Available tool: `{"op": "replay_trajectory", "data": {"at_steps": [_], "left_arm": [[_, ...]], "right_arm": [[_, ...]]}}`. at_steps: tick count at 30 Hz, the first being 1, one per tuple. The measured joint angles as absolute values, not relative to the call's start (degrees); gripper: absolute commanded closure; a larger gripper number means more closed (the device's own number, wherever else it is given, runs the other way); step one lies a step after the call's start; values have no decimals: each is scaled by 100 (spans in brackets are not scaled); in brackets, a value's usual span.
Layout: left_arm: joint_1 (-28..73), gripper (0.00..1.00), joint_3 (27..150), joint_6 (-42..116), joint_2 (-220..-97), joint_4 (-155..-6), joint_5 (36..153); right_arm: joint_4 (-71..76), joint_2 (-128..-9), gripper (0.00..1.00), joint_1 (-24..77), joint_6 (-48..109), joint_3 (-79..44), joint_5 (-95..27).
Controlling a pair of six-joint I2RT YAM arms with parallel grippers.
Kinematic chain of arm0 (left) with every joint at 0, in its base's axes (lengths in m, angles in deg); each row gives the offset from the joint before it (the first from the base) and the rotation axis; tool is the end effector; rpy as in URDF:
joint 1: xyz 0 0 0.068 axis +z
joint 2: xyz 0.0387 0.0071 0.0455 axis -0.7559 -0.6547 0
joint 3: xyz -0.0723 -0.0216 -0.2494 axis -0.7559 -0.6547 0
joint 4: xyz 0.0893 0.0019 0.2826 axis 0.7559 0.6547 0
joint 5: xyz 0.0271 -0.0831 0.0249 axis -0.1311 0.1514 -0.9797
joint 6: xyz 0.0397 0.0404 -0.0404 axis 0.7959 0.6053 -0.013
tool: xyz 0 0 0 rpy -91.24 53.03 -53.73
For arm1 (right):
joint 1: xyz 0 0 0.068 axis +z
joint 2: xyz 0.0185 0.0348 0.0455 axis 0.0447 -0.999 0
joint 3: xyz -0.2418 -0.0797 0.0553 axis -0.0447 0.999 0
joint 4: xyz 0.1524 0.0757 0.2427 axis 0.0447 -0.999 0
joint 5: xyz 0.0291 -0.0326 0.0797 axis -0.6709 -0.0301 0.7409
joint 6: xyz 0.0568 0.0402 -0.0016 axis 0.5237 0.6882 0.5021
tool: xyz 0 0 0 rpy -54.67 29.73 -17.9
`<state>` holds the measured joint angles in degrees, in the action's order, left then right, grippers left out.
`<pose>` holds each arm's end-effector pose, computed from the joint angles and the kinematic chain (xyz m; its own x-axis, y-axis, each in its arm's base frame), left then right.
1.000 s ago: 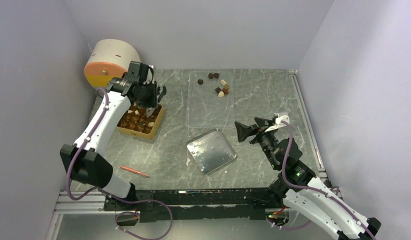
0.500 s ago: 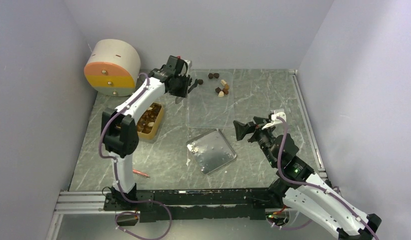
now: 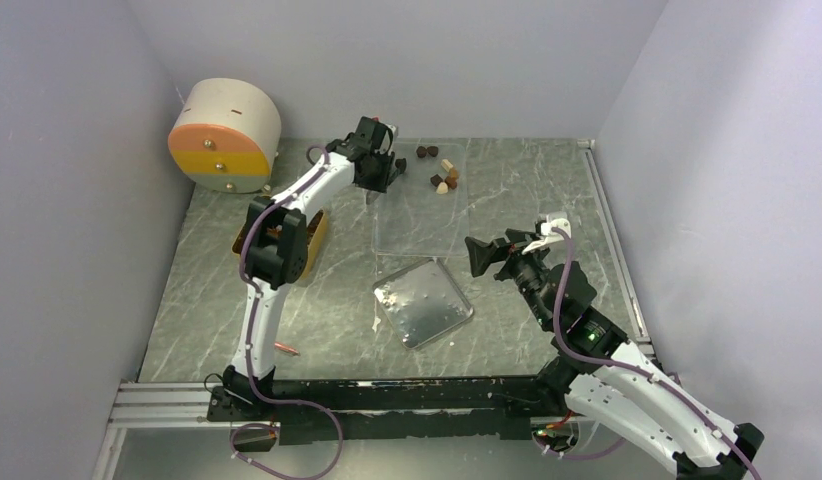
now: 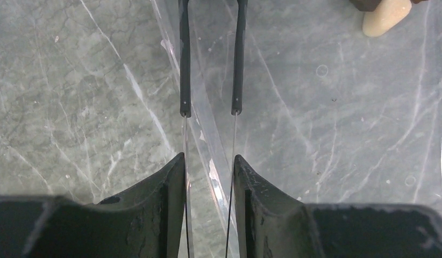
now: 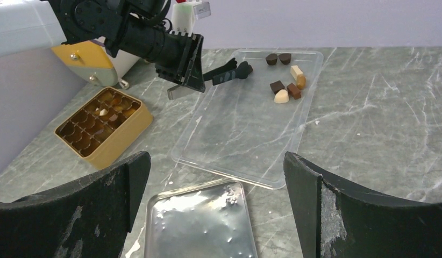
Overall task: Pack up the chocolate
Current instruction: Pick up the fake chocolate from the plate.
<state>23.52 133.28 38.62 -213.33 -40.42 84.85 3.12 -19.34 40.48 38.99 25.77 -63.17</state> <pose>0.4993 -0.2375 0.1958 -0.7639 0.1757 -0.6209 0.2908 0.9527 -0.0882 0.1716 0.1320 0.3083 -0.0925 0.2436 -0.9654 -0.3543 0.8981 0.2606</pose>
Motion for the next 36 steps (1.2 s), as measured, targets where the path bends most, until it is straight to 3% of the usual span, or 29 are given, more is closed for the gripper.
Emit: {"op": "replay_trajectory", "data": {"at_steps": [36], "left_arm": [[2352,69,13759,3932,-21704,-4235,8446]], "right_arm": [[288,-1766,0,4048,3886,2577,-6368]]}}
